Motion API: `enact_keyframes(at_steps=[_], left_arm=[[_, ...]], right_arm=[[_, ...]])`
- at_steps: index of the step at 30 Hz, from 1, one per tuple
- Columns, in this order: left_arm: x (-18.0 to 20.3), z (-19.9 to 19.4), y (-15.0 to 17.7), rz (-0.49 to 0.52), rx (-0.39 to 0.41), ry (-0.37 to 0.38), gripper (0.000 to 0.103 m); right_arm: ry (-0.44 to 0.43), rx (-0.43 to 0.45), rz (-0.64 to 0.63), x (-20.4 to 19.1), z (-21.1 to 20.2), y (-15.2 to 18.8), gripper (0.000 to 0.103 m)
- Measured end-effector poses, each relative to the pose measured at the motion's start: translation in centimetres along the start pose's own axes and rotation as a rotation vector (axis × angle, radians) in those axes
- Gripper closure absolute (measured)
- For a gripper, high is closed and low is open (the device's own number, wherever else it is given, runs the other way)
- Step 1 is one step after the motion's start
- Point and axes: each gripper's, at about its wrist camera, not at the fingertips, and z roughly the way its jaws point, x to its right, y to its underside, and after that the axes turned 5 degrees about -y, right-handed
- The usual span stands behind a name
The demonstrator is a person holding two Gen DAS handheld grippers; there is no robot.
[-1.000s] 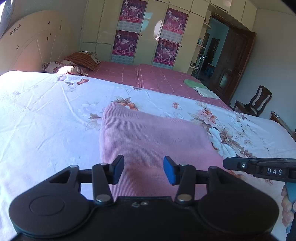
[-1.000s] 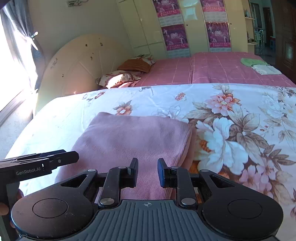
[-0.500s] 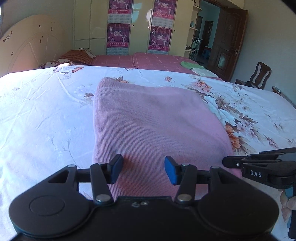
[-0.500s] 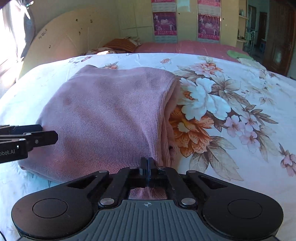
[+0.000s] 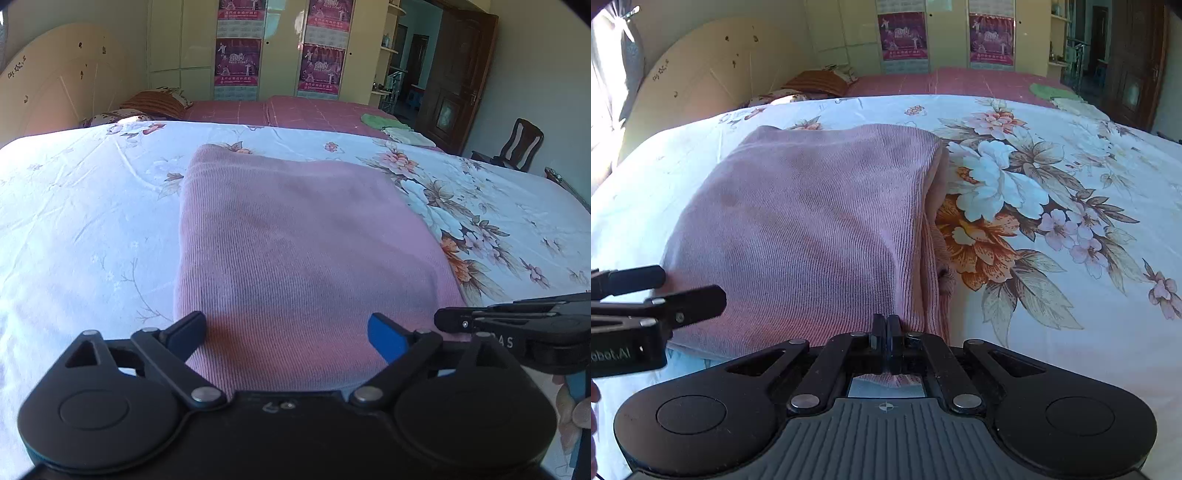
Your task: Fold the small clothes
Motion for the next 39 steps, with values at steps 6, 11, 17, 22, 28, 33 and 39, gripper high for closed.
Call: enact_keyframes(at_steps=[6,11,17,22,28,33,39], left_arm=[[-0.3,-0.7,-0.3,-0.044,-0.088,-0.095,0.002],[-0.2,-4.2,-0.2,-0.065,-0.023,-0.141,0.002],[1.6,-10.1,0.6,-0.037,0.052,-0.217,0.002],[3.6,-15.6,2.1,-0.061,0.077,-0.273,0.002],[6.8,-23.0,4.7,-0.075,0.149,-0.356,0.002],[8.9,-28.9,6.8,-0.110,0.186,-0.353,0.002],[11.0,-34.1,8.9,-0.105,0.209,-0.350,0.002]], right_arm=[[-0.009,0.022,0.027,0.1,-2.5,0.3,0.103],[-0.095,0.057,0.114,0.7,-5.4,0.8,0.023],[-0.132,0.109,0.060,-0.3,-11.4,1.8,0.023],[-0.140,0.121,-0.010,-0.8,-17.2,4.1,0.020],[-0.164,0.153,-0.092,-1.3,-24.3,8.1,0.006],[-0.162,0.212,-0.123,-2.0,-30.0,11.7,0.000],[-0.041,0.361,-0.200,-4.2,-36.5,15.8,0.000]])
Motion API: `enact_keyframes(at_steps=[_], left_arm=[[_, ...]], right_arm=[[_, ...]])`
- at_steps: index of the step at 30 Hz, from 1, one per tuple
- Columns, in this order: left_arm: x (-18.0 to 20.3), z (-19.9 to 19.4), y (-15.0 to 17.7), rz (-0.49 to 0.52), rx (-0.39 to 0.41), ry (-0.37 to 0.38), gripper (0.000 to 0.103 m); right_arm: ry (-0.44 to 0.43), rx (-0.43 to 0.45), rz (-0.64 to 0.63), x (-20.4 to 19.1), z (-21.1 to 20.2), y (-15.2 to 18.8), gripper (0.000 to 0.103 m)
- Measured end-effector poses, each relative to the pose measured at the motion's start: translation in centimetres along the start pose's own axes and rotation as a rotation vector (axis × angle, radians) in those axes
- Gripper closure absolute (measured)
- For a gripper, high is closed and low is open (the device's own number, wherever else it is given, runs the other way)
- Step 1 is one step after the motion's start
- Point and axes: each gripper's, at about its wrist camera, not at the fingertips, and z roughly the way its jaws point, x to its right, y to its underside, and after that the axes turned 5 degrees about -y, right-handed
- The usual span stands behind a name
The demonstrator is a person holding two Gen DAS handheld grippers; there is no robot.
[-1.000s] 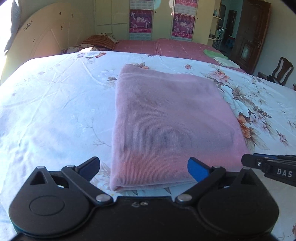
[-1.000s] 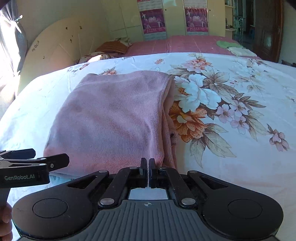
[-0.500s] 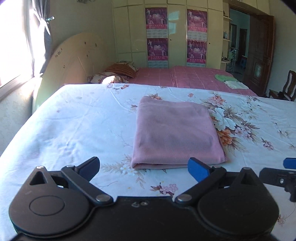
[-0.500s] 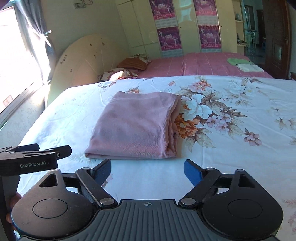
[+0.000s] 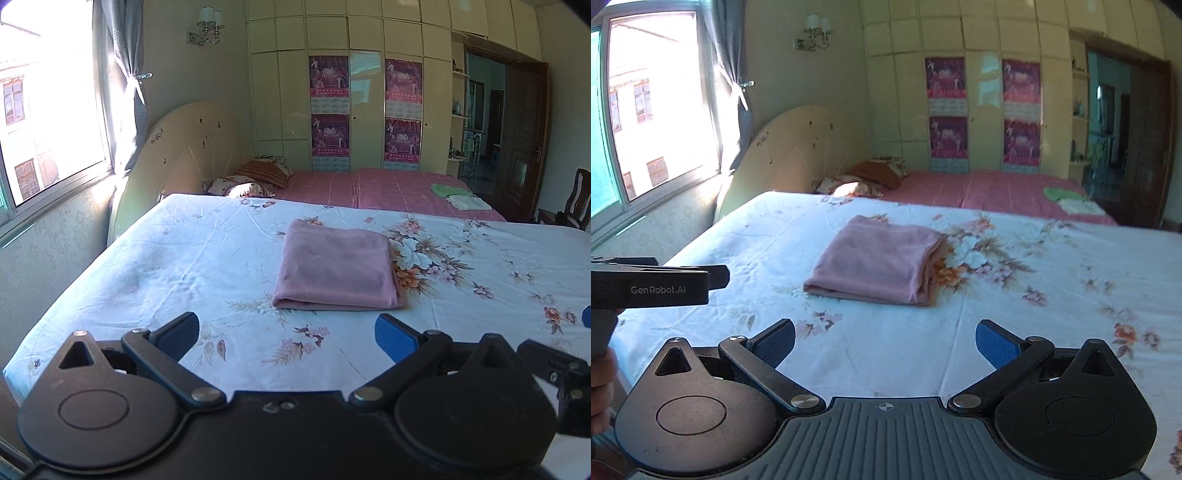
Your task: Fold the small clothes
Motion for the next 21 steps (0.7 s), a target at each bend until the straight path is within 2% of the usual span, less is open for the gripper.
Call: enact_keyframes(at_steps=[2,5,11,21], left_arm=[[-0.2,-1.6,0.3,-0.009,0.001,0.011,0.001],[-0.5,-3.3,0.7,-0.012,0.014,0.008,0.001],[-0.8,-5.6,1.6,-0.002,0.033,0.013,0.001],[-1.5,-6.2,2.2,-0.016,0.029,0.022,0.001]], right_arm=[[0.056,0.061,-0.012,-0.6,-2.2,0.2,0.000],[0.083,0.109,-0.003,-0.8,-4.5,0.3,0.000],[0.091,0.128,0.033,-0.8,-6.3,0.5,0.000],[0.084,0.130,0.031,-1.8,-7.2,0.9,0.000]])
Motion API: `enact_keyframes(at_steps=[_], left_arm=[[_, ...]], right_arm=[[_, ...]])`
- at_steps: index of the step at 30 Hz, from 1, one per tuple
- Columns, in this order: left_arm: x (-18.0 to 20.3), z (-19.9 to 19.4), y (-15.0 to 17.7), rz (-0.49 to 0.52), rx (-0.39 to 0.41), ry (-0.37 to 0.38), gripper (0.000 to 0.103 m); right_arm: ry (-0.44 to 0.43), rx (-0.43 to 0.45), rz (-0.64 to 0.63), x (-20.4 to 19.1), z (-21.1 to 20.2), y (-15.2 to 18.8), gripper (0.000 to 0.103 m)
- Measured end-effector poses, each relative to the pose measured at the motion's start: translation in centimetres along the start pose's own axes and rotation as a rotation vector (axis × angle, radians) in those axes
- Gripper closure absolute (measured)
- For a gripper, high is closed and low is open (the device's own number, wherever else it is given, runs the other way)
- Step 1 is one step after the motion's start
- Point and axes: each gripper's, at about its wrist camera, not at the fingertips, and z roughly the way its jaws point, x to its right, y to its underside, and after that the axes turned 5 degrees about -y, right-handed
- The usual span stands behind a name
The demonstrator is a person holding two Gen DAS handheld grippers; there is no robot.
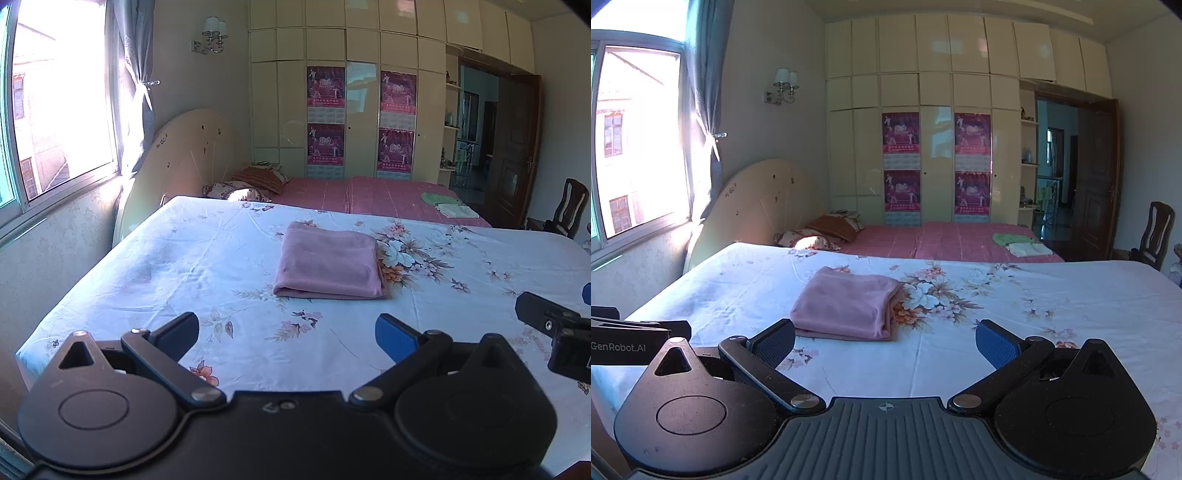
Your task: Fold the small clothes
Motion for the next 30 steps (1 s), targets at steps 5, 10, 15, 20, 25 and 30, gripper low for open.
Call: enact_keyframes(at_steps=[5,10,15,20,25,30], left_arm=[[-0.5,0.1,0.1,0.001,-0.001,-0.004,0.001],[-0.8,0.4,0.0,0.000,-0.006,-0.007,0.001],[-1.1,0.5,0.0,0.002,-0.004,-0.010,0.001],[-1.1,0.5,0.0,0.002,-0.005,-0.011,0.001],[-1.2,0.5,0.0,0.005,-0.004,-0.011,0.001],[-1.3,0.6,0.0,0.001,-0.005,-0.009,0.001]], right_arm=[[-0.003,0.004,-0.007,-0.4,0.1,0.0,0.000],[-0.004,0.004,-0.011,-0.6,0.5,0.0,0.000],[-0.006,-0.003,-0.012,-0.7,0.8,0.0,0.000],[-0.007,-0.004,-0.019,-1.0,0.9,0.0,0.000],[-0.009,-0.005,-0.019,-1.1,1.0,-0.1,0.000],[-0.009,-0.013,-0.025,-1.3,1.3,-0.1,0.000]])
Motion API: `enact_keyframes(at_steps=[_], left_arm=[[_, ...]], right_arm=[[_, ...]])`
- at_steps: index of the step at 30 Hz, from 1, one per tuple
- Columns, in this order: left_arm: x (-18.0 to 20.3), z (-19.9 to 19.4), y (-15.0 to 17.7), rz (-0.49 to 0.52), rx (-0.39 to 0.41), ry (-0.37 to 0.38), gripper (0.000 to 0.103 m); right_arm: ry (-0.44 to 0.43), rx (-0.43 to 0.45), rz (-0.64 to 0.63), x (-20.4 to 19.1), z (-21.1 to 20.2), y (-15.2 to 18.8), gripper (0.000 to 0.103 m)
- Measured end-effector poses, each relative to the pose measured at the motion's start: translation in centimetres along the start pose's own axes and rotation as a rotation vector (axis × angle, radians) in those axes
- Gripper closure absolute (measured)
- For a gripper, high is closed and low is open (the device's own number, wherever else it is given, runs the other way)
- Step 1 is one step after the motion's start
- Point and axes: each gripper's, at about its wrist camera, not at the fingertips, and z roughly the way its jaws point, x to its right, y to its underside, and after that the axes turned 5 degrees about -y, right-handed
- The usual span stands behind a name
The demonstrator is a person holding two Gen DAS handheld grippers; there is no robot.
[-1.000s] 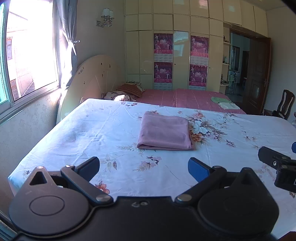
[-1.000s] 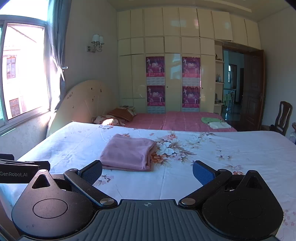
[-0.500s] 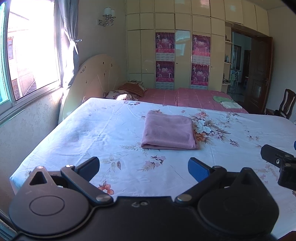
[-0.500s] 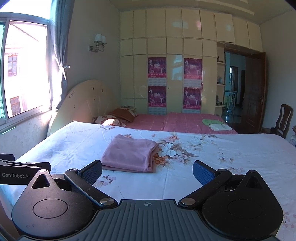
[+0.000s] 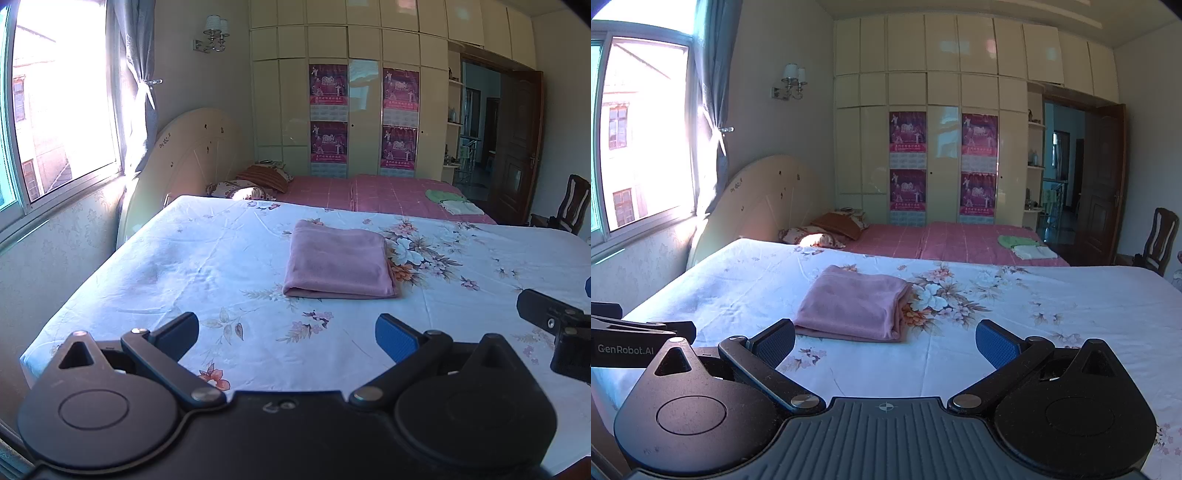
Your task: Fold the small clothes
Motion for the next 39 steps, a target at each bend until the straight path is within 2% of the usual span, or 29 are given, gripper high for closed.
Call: enact_keyframes(at_steps=[20,32,39], left_arm=[[-0.3,1.7,-0.4,0.009,-0.025,0.011,0.001],[0.8,5.7,-1.3,0.017,-0.077,0.018,0.001],[1.6,8.5,-2.1,0.019,-0.054,0.016,0.003]], right_arm=[[-0.003,-0.034,-0.008,-0.3,1.9,0.2,0.000],[-0.008,-0.072,0.009,0.8,5.4,0.0,0.000],[-0.018,-0.091,0.022,1.6,8.6,-0.6,0.000]])
